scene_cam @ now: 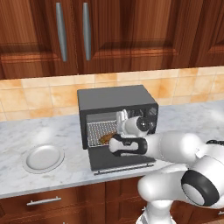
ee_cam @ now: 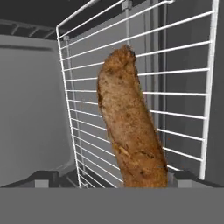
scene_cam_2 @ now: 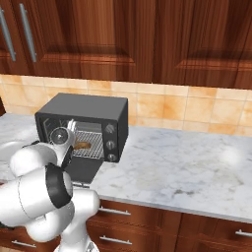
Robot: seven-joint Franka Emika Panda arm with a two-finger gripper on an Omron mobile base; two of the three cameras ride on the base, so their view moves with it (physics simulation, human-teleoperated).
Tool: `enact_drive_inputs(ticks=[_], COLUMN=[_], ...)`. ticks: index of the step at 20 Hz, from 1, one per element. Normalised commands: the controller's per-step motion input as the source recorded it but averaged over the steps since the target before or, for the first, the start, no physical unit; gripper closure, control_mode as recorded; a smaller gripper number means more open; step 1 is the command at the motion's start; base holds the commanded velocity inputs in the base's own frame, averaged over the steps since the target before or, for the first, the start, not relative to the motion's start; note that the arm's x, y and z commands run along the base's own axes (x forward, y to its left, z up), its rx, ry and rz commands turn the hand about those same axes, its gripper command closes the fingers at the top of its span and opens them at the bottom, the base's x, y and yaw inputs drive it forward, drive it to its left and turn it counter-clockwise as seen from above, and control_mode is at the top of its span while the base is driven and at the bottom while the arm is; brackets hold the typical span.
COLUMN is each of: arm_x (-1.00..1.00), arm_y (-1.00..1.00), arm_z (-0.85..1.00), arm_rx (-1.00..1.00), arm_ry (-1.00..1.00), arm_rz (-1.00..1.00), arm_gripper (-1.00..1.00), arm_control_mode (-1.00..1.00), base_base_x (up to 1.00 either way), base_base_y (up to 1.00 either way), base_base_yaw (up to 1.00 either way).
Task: Pull the toaster oven rack outwards. Pick up the baguette from the plate and place it on the toaster oven rack. Close the toaster oven door fully and set the temperature to the lowest setting.
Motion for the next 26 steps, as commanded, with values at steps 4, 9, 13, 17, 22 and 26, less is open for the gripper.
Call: enact_drive_inputs(ticks=[4, 9, 13, 17, 22, 26], arm_x=[-0.15, -0.25, -0.29, -0.39, -0.66, -0.63], arm_y=[-0.02, -0.04, -0.01, -0.01, -0.22, -0.22], arm_z=[0.96, 1.00, 0.95, 0.48, 0.08, -0.15], arm_rx=[0.00, 0.00, 0.00, -0.02, 0.00, 0.00], arm_ry=[0.19, 0.18, 0.20, 0.24, 0.08, -0.23], arm_rz=[0.00, 0.00, 0.01, 0.12, 0.21, 0.14], arm_gripper=[-1.00, -1.00, -1.00, -1.00, -1.00, -1.00], arm_control_mode=[-1.00, -1.00, -1.00, -1.00, -1.00, -1.00], base_base_x=[0.00, 0.00, 0.00, 0.00, 0.00, 0.00], base_base_y=[0.00, 0.00, 0.00, 0.00, 0.00, 0.00], base_base_yaw=[0.00, 0.00, 0.00, 0.00, 0.00, 0.00])
